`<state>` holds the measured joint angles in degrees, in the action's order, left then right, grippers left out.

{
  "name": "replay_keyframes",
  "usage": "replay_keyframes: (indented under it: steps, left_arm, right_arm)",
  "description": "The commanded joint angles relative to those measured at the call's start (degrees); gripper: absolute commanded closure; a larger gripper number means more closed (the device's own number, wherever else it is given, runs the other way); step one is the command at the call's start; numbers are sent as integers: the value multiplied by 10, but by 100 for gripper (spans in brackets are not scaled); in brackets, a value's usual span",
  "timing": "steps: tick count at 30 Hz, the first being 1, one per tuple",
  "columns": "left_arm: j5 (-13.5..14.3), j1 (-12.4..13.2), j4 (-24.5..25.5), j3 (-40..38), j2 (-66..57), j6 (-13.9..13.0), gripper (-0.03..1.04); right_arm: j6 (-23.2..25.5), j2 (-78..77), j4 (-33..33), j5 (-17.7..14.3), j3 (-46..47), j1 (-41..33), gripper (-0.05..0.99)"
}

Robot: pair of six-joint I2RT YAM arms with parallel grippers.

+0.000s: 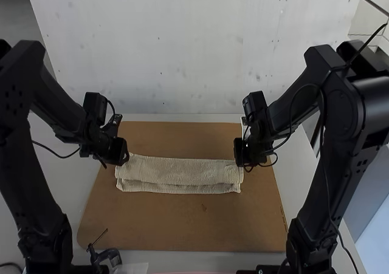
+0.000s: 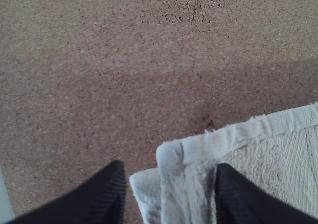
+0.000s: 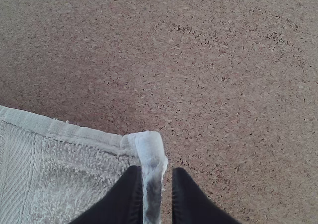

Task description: Fold the towel.

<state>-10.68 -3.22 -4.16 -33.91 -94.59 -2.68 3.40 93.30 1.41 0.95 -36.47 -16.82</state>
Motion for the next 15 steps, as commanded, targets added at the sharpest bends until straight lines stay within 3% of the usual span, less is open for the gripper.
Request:
replay_keyframes:
  steps: [1,7,10,15]
  left_arm:
    - [4,6,-5,-14,-5,-1,49]
    - [4,9,-7,-14,-2,-4,33]
    - [4,13,-11,-14,10,-4,28]
    - [4,15,-10,-12,49,-5,26]
  right_arm:
    - [-1,6,5,-9,-10,-1,79]
    - [0,7,6,-8,-12,0,68]
    - [0,5,5,-8,-15,5,60]
    - [-2,-2,-18,-7,-23,14,57]
